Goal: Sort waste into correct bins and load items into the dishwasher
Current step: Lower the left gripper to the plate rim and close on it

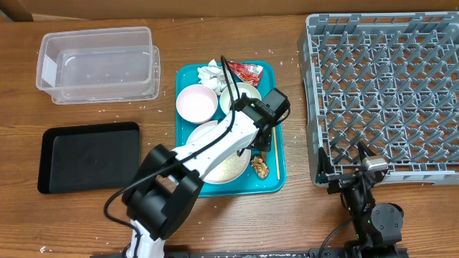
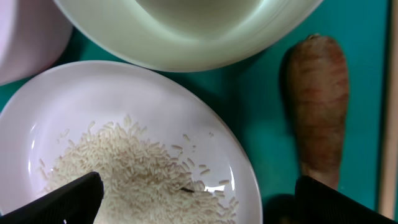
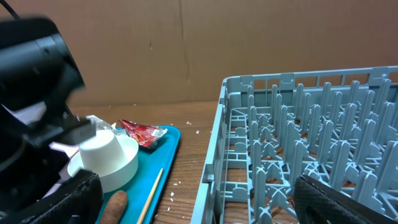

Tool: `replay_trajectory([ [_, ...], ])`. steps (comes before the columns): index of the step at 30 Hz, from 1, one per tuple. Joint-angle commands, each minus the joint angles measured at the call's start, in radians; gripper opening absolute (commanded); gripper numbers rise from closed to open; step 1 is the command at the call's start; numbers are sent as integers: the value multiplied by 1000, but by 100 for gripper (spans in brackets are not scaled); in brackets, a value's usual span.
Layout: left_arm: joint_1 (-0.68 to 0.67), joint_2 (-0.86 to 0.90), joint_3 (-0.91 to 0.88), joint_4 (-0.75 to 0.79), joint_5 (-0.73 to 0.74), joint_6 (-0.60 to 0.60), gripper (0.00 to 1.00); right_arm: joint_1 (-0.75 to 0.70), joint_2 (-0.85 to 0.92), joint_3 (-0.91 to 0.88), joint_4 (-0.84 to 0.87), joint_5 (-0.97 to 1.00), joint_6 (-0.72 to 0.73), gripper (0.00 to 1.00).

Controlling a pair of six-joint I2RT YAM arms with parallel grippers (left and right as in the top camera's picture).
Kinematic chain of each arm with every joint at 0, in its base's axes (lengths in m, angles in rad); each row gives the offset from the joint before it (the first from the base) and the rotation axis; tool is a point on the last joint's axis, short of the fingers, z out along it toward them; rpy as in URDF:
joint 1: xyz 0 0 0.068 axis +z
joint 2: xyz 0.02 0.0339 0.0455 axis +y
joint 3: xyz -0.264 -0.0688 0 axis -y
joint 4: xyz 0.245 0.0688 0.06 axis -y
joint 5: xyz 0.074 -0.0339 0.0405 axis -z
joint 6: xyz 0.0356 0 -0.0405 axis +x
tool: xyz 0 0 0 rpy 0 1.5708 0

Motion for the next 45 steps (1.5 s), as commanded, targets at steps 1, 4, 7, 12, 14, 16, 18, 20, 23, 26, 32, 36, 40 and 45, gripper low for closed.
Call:
replay_trajectory([
  [1,-4,39,21,12,2,46,100,-3,-10,-10,8,-2,-3,100],
  [4,-4,39,21,33,2,46,100,-3,-10,-10,8,-2,-3,100],
  [7,-4,39,21,63,17,45,100,-3,-10,-10,8,-2,-3,100],
  [12,-4,47,21,89,80,-20,96,-3,-10,-10,8,-2,-3,100],
  [14,-4,54,21,97,68,-49,95,-3,-10,-10,8,-2,-3,100],
  [16,-4,57,21,97,68,-49,100,-3,-10,-10,8,-2,-3,100],
  [18,-4,58,21,89,68,-48,100,-3,-10,-10,8,-2,-3,100],
  [20,-3,58,21,86,68,-48,100,-3,-10,-10,8,-2,-3,100],
  [23,-2,58,21,86,67,-48,100,-3,-10,-10,8,-2,-3,100],
  [26,1,58,21,87,68,-49,95,-3,-10,-10,8,-2,-3,100],
  [32,49,31,90,29,211,-49,100,-3,-10,-10,8,-2,-3,100],
  [36,56,10,92,46,211,-49,99,-3,-10,-10,8,-2,-3,100],
  [40,55,19,85,30,207,-85,82,-3,-10,-10,8,-2,-3,100],
  [45,60,21,31,35,180,-186,75,-3,-10,-10,8,-2,-3,100],
])
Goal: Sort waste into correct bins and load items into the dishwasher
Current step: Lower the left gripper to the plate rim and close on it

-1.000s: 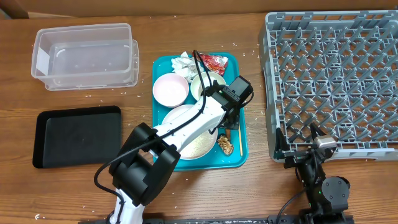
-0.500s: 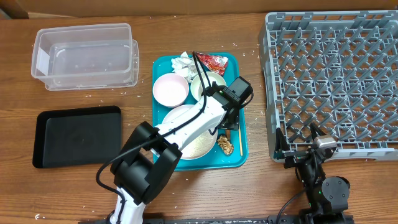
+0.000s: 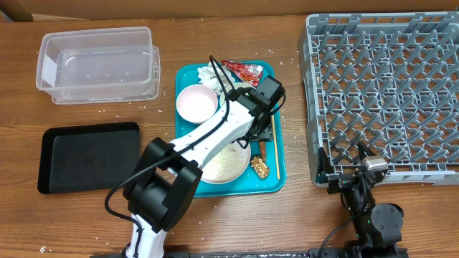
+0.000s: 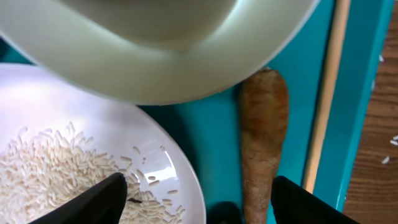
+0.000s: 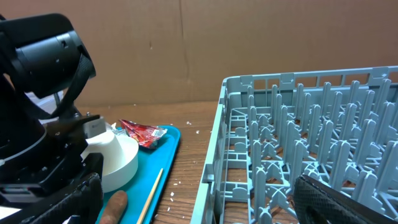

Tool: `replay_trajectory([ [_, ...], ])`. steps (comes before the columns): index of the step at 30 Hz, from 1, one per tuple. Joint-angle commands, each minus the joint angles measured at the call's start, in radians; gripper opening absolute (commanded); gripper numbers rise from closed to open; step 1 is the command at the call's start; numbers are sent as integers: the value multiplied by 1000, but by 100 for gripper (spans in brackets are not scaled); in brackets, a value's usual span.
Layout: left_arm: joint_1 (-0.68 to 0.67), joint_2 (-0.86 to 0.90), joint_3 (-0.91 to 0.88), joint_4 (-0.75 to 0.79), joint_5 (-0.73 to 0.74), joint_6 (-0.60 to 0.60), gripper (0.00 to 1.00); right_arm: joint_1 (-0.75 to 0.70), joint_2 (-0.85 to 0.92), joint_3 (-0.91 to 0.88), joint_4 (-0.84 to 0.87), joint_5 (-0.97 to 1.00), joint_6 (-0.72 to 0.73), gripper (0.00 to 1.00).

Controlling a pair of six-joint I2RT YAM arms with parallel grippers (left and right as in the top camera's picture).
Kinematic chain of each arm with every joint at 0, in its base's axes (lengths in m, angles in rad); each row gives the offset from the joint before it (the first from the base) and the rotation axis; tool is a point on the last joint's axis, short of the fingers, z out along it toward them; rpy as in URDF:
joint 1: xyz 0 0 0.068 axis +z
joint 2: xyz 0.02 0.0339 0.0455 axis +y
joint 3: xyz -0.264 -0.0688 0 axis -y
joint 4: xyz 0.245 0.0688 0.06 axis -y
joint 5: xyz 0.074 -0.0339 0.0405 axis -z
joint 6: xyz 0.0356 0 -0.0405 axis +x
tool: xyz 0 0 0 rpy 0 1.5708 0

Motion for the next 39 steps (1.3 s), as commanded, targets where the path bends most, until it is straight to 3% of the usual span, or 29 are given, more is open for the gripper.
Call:
replay_trajectory([
  [1,5,-23,-39,7,-27,-89,75,-3,-10,-10,7,-2,-3,100],
  [5,5,-23,-50,11,-36,-89,74,-3,-10,-10,7,-2,-3,100],
  [8,-4,-22,-50,10,-37,-89,67,-3,-10,-10,7,-2,-3,100],
  [18,-10,-9,-61,10,-38,-89,57,-3,-10,-10,7,-2,-3,100],
  [23,-10,-9,-111,45,-37,-104,56,-3,-10,-10,7,-2,-3,100],
  [32,-17,-9,-131,74,-37,-108,44,-3,-10,-10,7,-2,-3,100],
  [39,-33,-9,-131,89,-38,-108,42,-3,-10,-10,7,-2,-3,100],
])
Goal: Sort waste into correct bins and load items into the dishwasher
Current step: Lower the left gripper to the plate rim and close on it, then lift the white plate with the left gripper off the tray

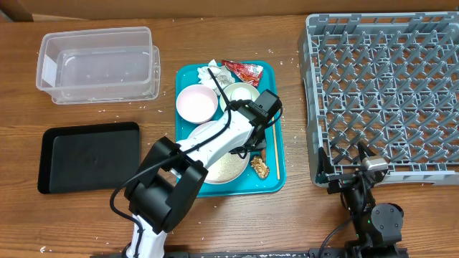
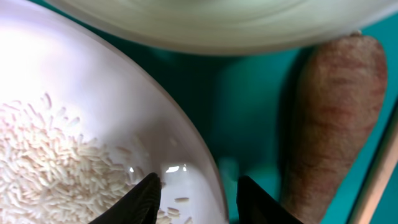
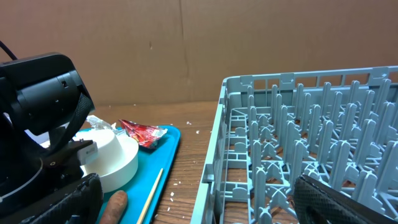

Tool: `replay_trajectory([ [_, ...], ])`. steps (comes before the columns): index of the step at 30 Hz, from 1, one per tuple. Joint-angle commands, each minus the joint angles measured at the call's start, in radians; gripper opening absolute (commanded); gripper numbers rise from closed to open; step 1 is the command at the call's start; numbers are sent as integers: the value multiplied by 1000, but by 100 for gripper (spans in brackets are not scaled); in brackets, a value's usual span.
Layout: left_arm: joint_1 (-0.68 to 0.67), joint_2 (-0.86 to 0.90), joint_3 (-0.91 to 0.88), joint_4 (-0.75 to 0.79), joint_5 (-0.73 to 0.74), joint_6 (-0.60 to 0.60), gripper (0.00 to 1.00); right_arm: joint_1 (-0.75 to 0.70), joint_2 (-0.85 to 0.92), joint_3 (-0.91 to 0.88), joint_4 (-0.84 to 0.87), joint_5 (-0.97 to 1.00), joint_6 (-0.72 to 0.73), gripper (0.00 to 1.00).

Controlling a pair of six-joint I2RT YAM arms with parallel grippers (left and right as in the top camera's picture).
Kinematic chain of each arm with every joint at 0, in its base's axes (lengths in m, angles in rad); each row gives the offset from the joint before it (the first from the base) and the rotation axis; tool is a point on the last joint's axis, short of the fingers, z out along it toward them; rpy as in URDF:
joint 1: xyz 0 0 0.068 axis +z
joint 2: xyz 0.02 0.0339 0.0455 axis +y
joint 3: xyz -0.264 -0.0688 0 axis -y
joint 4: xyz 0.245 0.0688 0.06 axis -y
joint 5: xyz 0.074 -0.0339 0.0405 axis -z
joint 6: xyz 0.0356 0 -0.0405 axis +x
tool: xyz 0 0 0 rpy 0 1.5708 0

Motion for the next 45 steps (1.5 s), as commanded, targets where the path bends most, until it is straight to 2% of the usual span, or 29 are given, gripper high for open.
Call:
replay_trajectory([
  [1,-15,-9,-6,7,-20,-14,41,-3,-10,-10,7,-2,-3,100],
  [2,-18,-9,-6,7,-21,-14,38,-3,-10,-10,7,-2,-3,100],
  [5,-22,-9,-6,6,-25,-14,22,-3,-10,-10,7,-2,-3,100],
  [7,-21,-9,-6,6,-25,-14,17,-3,-10,-10,7,-2,-3,100],
  [9,-21,-9,-6,6,-25,-14,9,-3,-10,-10,7,-2,-3,100],
  [26,-21,-10,-5,-6,11,-13,4,-3,-10,-10,7,-2,-3,100],
  [45,-51,-13,84,-202,44,-14,4,-3,-10,-10,8,-2,-3,100],
])
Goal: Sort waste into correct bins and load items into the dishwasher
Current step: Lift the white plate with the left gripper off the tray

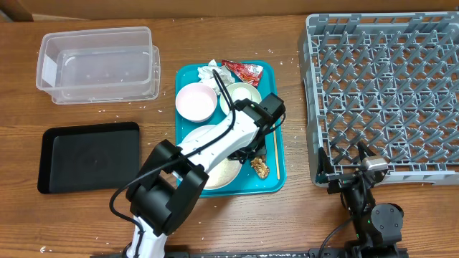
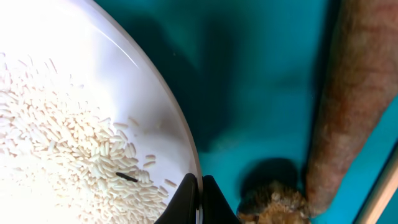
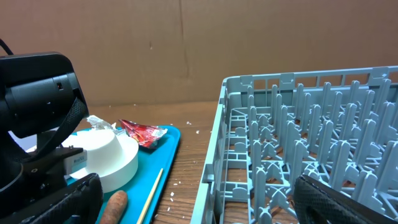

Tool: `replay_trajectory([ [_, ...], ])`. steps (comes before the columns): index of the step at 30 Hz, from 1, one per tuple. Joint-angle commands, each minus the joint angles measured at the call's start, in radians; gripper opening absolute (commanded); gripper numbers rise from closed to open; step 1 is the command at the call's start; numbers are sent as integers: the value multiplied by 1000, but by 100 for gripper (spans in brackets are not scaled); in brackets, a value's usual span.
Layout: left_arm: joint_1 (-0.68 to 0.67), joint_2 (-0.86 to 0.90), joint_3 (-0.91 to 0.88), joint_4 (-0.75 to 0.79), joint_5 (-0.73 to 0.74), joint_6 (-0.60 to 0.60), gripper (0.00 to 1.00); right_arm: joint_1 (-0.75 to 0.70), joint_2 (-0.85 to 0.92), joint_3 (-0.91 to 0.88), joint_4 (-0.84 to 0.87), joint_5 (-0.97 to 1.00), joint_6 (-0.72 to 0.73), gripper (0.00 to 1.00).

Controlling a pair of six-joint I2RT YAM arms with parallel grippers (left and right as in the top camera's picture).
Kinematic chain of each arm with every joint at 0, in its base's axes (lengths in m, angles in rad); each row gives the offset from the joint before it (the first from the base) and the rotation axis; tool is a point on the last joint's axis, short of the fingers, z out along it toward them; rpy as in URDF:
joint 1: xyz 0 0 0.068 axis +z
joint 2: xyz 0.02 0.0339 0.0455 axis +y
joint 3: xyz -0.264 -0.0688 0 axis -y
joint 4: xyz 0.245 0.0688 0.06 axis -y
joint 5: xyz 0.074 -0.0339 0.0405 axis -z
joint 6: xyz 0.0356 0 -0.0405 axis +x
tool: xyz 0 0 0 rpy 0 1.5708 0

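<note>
A white plate of rice [image 2: 74, 112] lies on the teal tray [image 2: 249, 74]. My left gripper [image 2: 199, 198] is shut on the plate's right rim, one finger inside and one outside. Beside it lie a brown sausage-like piece [image 2: 348, 106] and a crumbly food scrap [image 2: 273, 202]. Overhead, the plate [image 1: 215, 154] shows under my left arm. The tray also holds a pink bowl [image 1: 196, 102], a pale green bowl [image 1: 240, 95], a red wrapper [image 1: 242, 70], crumpled tissue [image 1: 209, 72] and a chopstick [image 1: 275, 147]. My right gripper [image 3: 199, 199] stands open by the grey dish rack [image 1: 387, 93].
A clear plastic bin [image 1: 99, 64] stands at the back left and a black tray [image 1: 90, 156] at the front left. The dish rack fills the right side. Rice grains are scattered on the wooden table [image 1: 294, 208].
My left fingers stood slightly apart astride the plate's rim; now they are shut on it, and the wrist sits a little nearer the tray's front. The right arm has not moved.
My left gripper was wide open low over the rice plate and green bowl. Then it was further back by the bowl and sausage, still open. Then its fingers were narrow, astride the plate's rim, and now they pinch that rim. The right arm stayed put.
</note>
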Motion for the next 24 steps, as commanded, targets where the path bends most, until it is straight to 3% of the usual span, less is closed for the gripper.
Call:
replay_trajectory([
  [1,-24,-8,41,-17,31,-10,4,-3,-10,-10,7,-2,-4,100],
  [24,-55,-10,192,-220,-1,-10,4,-3,-10,-10,7,-2,-4,100],
])
